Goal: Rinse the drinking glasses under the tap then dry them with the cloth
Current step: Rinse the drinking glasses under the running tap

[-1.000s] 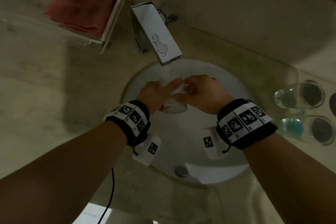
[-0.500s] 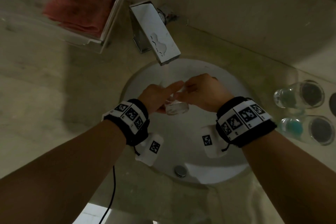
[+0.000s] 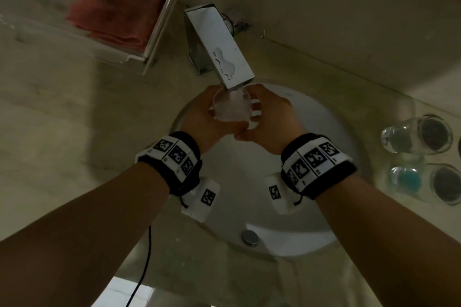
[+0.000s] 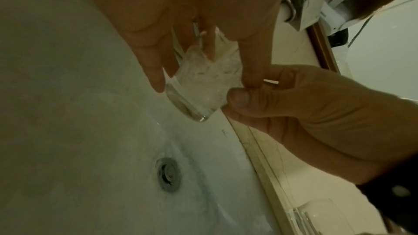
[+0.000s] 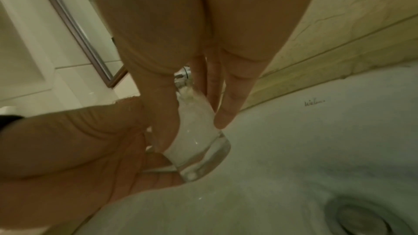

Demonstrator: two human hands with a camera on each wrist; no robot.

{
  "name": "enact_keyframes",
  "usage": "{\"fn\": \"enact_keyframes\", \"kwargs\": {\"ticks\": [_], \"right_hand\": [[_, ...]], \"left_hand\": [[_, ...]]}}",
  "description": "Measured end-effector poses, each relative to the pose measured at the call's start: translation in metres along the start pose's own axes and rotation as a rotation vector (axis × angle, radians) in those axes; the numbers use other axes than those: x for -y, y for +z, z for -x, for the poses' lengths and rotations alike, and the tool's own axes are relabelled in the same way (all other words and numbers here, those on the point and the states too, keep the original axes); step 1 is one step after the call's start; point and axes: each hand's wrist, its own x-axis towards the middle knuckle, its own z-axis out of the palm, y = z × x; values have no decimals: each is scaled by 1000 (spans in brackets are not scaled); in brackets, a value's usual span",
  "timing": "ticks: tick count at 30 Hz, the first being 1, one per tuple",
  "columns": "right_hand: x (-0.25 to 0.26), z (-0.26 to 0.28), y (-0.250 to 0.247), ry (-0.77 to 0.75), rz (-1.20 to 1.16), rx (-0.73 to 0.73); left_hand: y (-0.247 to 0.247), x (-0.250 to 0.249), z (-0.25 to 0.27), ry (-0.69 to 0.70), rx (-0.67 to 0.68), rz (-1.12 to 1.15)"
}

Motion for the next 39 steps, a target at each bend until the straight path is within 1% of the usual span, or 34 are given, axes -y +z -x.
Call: {"fn": "enact_keyframes", "kwargs": {"ticks": [5,9,14,17,19,21,24,26,29,33,39], "right_hand": [[-3,-1,3,-34,-31,-8],[-8,-2,6,-51,-28,-25],[-14,-4,9,-40,-53,-32],[-15,-4,8,-8,-32,-17],[-15,-3,6,25,-4,9],[-16,-1,4,49,22,33],[-20,3,2,105,50,69],[-22,4,2,152,46,88],[-23,7,2,214,22,123],[-21,10,2,251,-42,139],[-20,8,5,335,-51,176]], "left_hand": [[-3,4,3,-5,-4,57],[-3,3,4,-22,15,173],[-3,3,6,0,20,121],[-3,2,6,-11,-8,45],[-1,2,5,-79,-32,63],[1,0,4,-187,-34,61],[2,2,5,-312,37,17],[2,4,5,-340,85,-32],[4,7,5,-390,76,-122],[5,10,7,-426,107,-250],[6,8,11,-489,110,-242]]}}
